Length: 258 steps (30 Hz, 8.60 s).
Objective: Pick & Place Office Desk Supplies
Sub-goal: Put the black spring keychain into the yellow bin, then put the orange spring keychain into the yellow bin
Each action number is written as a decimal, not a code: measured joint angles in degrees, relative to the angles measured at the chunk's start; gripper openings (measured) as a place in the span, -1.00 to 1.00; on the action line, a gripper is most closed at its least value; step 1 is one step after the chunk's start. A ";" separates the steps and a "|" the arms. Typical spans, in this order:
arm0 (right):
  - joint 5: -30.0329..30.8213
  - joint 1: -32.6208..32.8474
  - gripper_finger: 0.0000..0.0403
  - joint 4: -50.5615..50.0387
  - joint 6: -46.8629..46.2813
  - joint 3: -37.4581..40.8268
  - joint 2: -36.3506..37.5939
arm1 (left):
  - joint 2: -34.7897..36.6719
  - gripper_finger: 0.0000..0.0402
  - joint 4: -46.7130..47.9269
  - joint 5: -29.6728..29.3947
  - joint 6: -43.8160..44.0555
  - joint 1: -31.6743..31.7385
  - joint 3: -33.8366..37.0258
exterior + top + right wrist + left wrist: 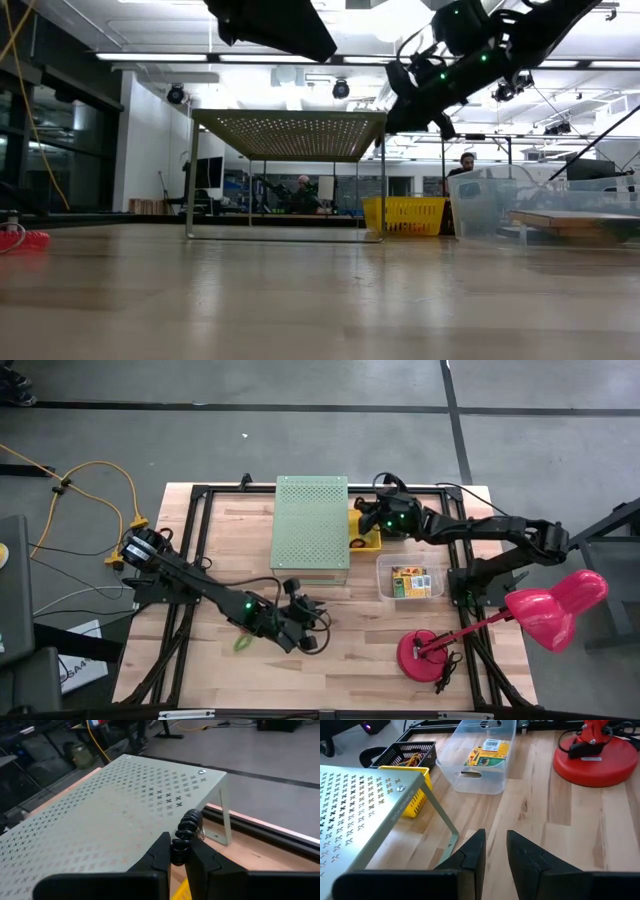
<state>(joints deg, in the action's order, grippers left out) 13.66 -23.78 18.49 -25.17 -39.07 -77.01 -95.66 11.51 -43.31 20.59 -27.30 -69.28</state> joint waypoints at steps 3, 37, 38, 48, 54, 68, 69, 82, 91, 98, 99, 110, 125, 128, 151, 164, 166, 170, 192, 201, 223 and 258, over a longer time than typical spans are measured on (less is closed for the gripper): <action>-1.82 -1.10 -0.88 -0.58 -0.07 0.00 0.00 | 0.00 -0.63 0.02 -0.02 -0.01 0.43 0.00; 3.37 0.27 -0.88 -19.11 -5.05 3.59 -0.35 | 0.00 -0.63 0.02 0.02 -0.05 0.52 0.02; 3.37 0.27 -0.88 -19.08 -5.05 3.91 -0.35 | 0.00 -0.63 0.00 0.02 -0.04 0.52 0.02; 3.35 0.27 -0.88 -18.02 -5.05 4.59 -0.35 | 0.00 -0.63 0.02 0.02 -0.05 0.52 0.02; 3.58 0.27 -0.78 -17.34 -4.70 4.59 -0.35 | 0.00 -0.63 0.00 0.02 -0.05 0.52 0.02; 4.40 0.27 -0.48 -17.36 -5.01 4.59 -0.35 | 0.00 -0.63 0.00 0.02 -0.05 0.52 0.02; 4.35 0.27 -0.48 -17.36 -5.01 4.59 -0.35 | 0.00 -0.63 0.02 0.02 -0.05 0.52 0.02; -8.90 0.83 -0.50 -15.24 -4.68 4.52 8.28 | 0.00 -0.63 0.02 0.02 -0.05 0.52 0.02; -21.56 8.92 -0.50 -15.11 -7.53 4.52 16.56 | 0.00 -0.63 0.01 2.11 -0.05 0.50 0.02; -16.50 20.10 -0.50 -11.04 -4.99 4.52 16.61 | 0.00 -0.63 0.03 2.25 -0.04 -0.20 0.02; -15.22 21.71 -0.50 -10.80 -4.25 4.52 16.59 | 0.00 -0.63 0.07 2.23 -0.05 -0.45 0.02; -3.13 39.40 -0.50 -7.18 -0.04 4.56 13.47 | 0.00 -0.63 4.47 2.13 3.52 -6.81 0.02; 1.10 47.83 -0.50 19.45 4.24 4.52 -8.27 | 0.00 -0.63 38.75 3.13 46.97 -17.84 0.04; 0.40 47.79 -0.50 22.44 4.36 4.52 -10.91 | 0.00 -0.63 45.49 4.85 53.76 -19.50 0.04; -0.12 47.79 -0.50 23.80 3.82 4.52 -12.48 | 0.00 -0.63 53.98 14.60 59.87 -22.63 4.61; -0.12 47.63 -0.50 23.77 4.24 4.52 -12.48 | 3.32 -0.63 43.24 18.06 57.72 -22.63 11.54; -0.12 47.63 -0.50 23.78 4.24 4.52 -12.48 | 4.95 -0.63 42.79 18.04 56.06 -22.56 11.78; -0.12 47.63 -0.50 23.77 4.24 4.52 -12.48 | 9.30 -0.63 41.44 18.05 53.12 -21.41 13.77; -0.32 47.68 -0.50 23.53 4.26 4.52 -12.48 | 20.09 -0.63 22.05 21.34 43.13 -17.10 29.16; -0.32 47.68 -0.50 23.51 4.26 4.52 -12.48 | 16.33 -0.63 20.51 22.10 43.22 -17.10 29.16; -0.32 47.68 -0.50 23.33 4.24 4.52 -12.48 | 10.71 -0.66 19.26 22.23 43.71 -17.06 29.16; -0.32 47.68 -0.50 23.33 4.24 4.52 -12.48 | 19.20 -0.99 4.82 13.17 27.82 -16.50 27.39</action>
<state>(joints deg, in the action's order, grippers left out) 13.34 23.90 41.82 -20.93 -34.54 -89.49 -76.45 16.33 -30.14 48.41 -43.80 -41.89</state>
